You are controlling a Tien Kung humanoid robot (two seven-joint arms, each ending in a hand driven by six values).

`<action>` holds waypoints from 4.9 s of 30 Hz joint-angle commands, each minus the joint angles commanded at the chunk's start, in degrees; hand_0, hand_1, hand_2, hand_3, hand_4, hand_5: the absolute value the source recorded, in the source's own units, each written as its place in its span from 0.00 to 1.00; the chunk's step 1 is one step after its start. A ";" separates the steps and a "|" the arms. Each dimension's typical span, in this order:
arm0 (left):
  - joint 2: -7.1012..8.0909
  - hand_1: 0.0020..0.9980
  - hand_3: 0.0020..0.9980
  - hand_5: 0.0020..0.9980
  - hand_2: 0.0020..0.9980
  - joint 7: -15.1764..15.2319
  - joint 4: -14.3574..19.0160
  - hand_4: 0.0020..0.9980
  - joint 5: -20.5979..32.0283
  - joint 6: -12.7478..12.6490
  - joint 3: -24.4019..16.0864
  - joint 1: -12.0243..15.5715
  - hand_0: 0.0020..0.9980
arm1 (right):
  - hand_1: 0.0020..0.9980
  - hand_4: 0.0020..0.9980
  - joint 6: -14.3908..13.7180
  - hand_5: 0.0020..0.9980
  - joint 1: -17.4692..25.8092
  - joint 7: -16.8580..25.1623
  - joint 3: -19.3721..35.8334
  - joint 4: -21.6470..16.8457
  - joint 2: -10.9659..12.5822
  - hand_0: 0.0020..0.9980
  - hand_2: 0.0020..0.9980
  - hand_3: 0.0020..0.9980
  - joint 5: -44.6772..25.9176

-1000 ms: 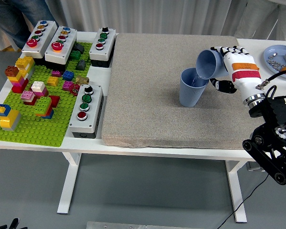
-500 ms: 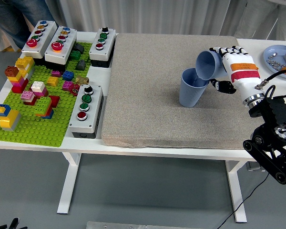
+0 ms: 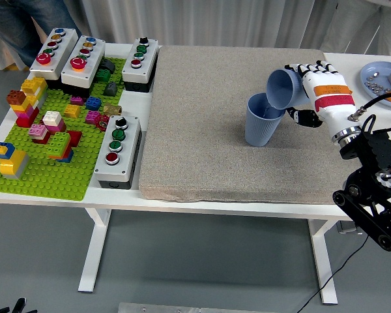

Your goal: Pick cup pour cup place

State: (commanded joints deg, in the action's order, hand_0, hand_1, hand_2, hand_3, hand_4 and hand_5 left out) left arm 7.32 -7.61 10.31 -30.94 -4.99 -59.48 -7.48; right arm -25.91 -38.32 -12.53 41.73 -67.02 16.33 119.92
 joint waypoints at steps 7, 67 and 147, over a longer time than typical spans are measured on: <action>0.01 0.65 0.66 0.97 0.73 -0.04 0.00 0.47 -0.19 -0.02 -0.22 -0.03 0.72 | 0.74 0.74 0.02 0.18 -0.34 -0.44 -0.08 -0.42 0.25 0.94 0.62 0.67 0.29; 0.09 0.65 0.66 0.99 0.73 -0.11 0.00 0.47 -0.20 -0.12 -0.38 0.07 0.72 | 0.73 0.73 -0.45 0.21 -3.74 -1.79 -5.22 -1.01 3.11 0.94 0.60 0.66 1.00; 0.15 0.65 0.66 0.99 0.73 -0.13 0.00 0.47 0.12 -0.12 -0.08 0.43 0.71 | 0.74 0.72 -0.17 0.15 -4.17 -5.13 -6.98 -2.91 3.55 0.96 0.61 0.66 3.03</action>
State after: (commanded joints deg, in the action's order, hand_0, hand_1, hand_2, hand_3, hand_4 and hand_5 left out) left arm 7.47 -7.74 10.31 -30.81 -5.11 -59.57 -7.06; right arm -26.07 -42.49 -17.67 34.74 -69.93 19.88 122.95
